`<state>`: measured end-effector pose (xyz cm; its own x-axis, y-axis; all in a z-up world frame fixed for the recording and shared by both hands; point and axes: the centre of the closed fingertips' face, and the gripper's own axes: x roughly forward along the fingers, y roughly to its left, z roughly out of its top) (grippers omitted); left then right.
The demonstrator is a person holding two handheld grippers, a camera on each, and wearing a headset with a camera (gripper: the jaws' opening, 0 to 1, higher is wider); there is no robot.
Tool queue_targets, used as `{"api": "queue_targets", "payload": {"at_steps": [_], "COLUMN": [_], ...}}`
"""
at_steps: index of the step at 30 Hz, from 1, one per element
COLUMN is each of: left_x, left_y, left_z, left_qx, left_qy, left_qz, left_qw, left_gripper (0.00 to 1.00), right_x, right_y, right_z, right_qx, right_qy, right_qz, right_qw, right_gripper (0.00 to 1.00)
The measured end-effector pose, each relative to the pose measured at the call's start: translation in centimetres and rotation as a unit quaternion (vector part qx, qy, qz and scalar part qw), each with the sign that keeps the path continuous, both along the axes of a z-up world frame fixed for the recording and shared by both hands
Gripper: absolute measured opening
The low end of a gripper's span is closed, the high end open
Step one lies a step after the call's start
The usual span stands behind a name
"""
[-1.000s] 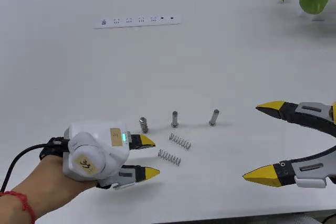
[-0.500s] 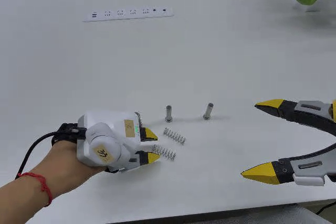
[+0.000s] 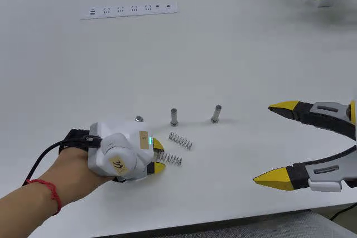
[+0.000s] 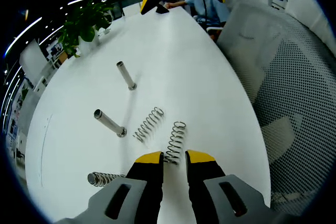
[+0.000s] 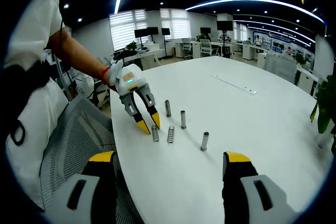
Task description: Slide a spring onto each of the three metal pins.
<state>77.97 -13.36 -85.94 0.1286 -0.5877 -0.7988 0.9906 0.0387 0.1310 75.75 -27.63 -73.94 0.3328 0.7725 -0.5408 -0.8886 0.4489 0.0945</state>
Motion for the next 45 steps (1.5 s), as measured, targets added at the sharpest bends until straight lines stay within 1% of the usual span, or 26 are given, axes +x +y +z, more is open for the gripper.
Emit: {"api": "queue_targets", "payload": {"at_steps": [5, 9, 21, 29, 34, 39, 42, 43, 45], "left_x": [-0.4, -0.5, -0.5, -0.6, -0.9, -1.1, -1.1, -1.1, -1.1], "left_y": [0.1, 0.2, 0.3, 0.3, 0.1, 0.0, -0.1, -0.1, -0.2], "left_z": [0.0, 0.0, 0.1, 0.1, 0.2, 0.2, 0.5, 0.7, 1.2], "left_qx": [0.004, 0.004, 0.006, 0.005, 0.000, -0.011, -0.022, -0.028, -0.039], "left_qy": [-0.001, 0.000, 0.005, 0.003, 0.007, 0.012, 0.015, 0.018, 0.018], "left_qz": [-0.003, 0.002, 0.024, 0.028, 0.030, 0.039, 0.046, 0.051, 0.057], "left_qw": [1.0000, 1.0000, 0.9997, 0.9996, 0.9995, 0.9991, 0.9986, 0.9982, 0.9974], "left_gripper": [0.14, 0.12, 0.11, 0.11, 0.11, 0.10, 0.10, 0.10, 0.10], "right_x": [0.1, 0.1, -0.2, -0.3, -0.3, -0.4, -0.4, -0.4, -0.4], "right_y": [0.1, 0.3, 0.3, -0.1, -0.2, 0.0, 0.2, 0.3, 0.5], "right_z": [0.0, 0.1, -0.5, -1.0, -1.1, -1.1, -1.0, -0.9, -0.9], "right_qx": [0.000, 0.002, -0.001, -0.008, -0.008, -0.007, -0.006, -0.006, -0.005], "right_qy": [-0.002, -0.001, 0.004, 0.004, 0.006, 0.007, 0.006, 0.007, 0.006], "right_qz": [-0.001, 0.002, 0.007, 0.011, 0.009, 0.009, 0.010, 0.010, 0.011], "right_qw": [1.0000, 1.0000, 1.0000, 0.9999, 0.9999, 0.9999, 0.9999, 0.9999, 0.9999], "right_gripper": [0.83, 0.83, 0.84, 0.86, 0.86, 0.86, 0.86, 0.86, 0.85]}}
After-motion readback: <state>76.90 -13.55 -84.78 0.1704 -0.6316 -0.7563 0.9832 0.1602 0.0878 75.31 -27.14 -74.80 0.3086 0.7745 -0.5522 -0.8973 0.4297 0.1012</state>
